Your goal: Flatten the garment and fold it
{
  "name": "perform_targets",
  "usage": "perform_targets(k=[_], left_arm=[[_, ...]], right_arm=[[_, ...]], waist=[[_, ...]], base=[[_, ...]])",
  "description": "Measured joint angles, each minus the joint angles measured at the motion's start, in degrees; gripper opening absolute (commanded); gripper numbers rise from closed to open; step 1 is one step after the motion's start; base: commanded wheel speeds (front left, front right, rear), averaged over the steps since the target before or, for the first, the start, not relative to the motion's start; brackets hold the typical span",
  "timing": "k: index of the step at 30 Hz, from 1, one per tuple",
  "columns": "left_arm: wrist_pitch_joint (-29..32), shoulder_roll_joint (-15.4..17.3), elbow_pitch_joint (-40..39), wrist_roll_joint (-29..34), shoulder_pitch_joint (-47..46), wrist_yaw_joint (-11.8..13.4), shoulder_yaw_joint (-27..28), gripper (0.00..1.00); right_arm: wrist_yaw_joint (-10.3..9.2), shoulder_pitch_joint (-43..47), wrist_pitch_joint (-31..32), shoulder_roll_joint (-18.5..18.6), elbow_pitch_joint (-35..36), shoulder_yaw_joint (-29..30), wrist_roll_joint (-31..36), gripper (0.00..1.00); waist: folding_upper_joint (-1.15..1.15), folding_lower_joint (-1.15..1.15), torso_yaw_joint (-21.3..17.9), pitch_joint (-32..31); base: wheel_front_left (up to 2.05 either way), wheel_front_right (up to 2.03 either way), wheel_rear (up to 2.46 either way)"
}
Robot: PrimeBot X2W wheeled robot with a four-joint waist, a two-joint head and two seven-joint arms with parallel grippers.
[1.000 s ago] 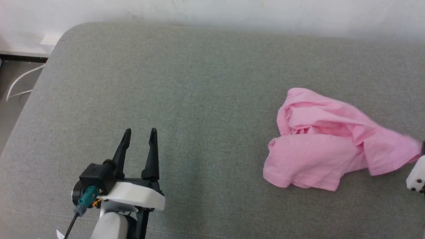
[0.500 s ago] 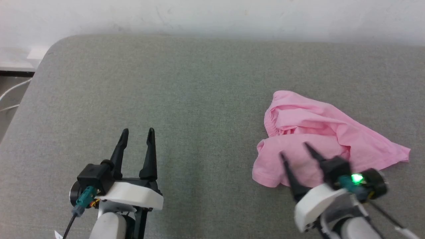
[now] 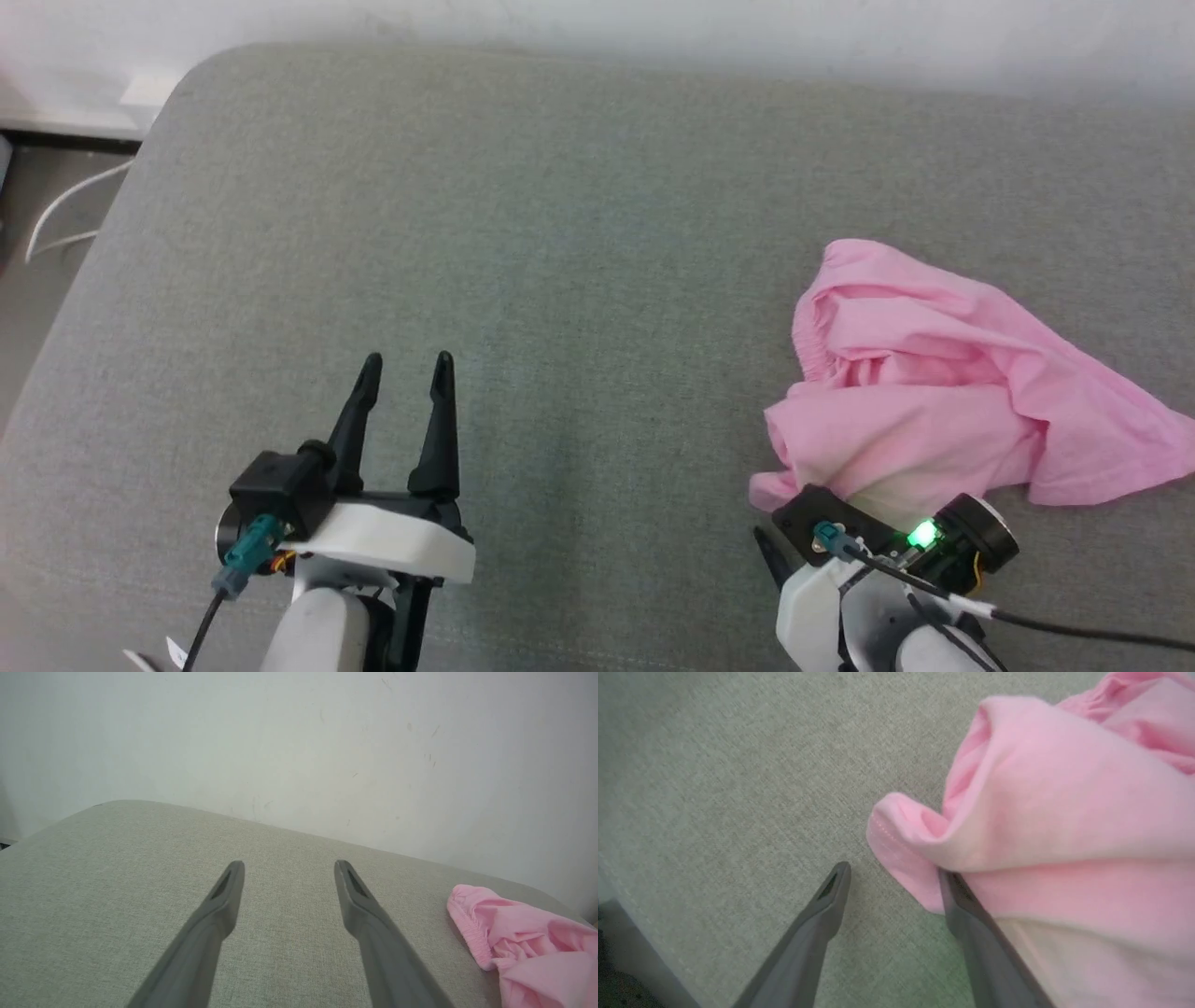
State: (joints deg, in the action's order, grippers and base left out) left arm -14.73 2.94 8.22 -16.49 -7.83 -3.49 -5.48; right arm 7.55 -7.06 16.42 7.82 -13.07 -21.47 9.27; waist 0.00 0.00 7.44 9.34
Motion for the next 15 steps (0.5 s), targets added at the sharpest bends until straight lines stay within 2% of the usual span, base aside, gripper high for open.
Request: perform_targets(k=[3,4,5,6,7,12,15], left_arm=[[0.0,0.0,0.0,-0.3,-0.6,0.1,-0.2,1.0],[0.0,0.0,-0.1,-0.3,-0.6,0.1,-0.3,1.0],[0.0,0.0,0.0,-0.3,-0.6,0.1,-0.2,1.0],[0.0,0.0,0.0,-0.4,-0.6,0.1,-0.2,1.0],[0.0,0.0,0.1,-0.5,-0.6,0.1,-0.2,1.0],[0.0,0.0,0.4,-0.7,-0.6,0.1,-0.2,1.0],[0.0,0.0,0.9,-0.7,-0.6,0.1,0.4,1.0]], right_arm=[[0.0,-1.7,0.8,-0.1,-3.3,0.0,-0.2,1.0],[0.0,-2.2,1.2,-0.3,-4.1,0.1,-0.6,0.91],[-0.01,-2.7,1.6,-0.5,-4.7,0.2,-1.0,0.47],[-0.02,-3.2,2.1,-0.7,-5.2,0.2,-1.5,0.2],[-0.02,-3.5,2.4,-0.9,-5.5,0.2,-2.3,0.0],[-0.03,-4.1,2.5,-1.2,-4.5,0.1,-6.3,0.0],[-0.02,-4.5,1.5,-2.0,2.1,-3.1,-10.6,0.0]], waist=[[0.0,0.0,0.8,0.9],[0.0,0.0,1.0,1.1],[0.0,-0.01,1.2,1.4],[0.0,0.0,1.4,1.6],[0.0,-0.01,1.5,1.7],[0.0,0.0,1.7,1.4],[0.0,0.0,1.3,0.3]], base=[[0.0,0.0,0.0],[0.0,0.0,0.0],[0.0,0.0,0.0],[0.0,0.0,0.0],[0.0,0.0,0.0],[0.0,0.0,0.0],[0.0,0.0,0.0]])
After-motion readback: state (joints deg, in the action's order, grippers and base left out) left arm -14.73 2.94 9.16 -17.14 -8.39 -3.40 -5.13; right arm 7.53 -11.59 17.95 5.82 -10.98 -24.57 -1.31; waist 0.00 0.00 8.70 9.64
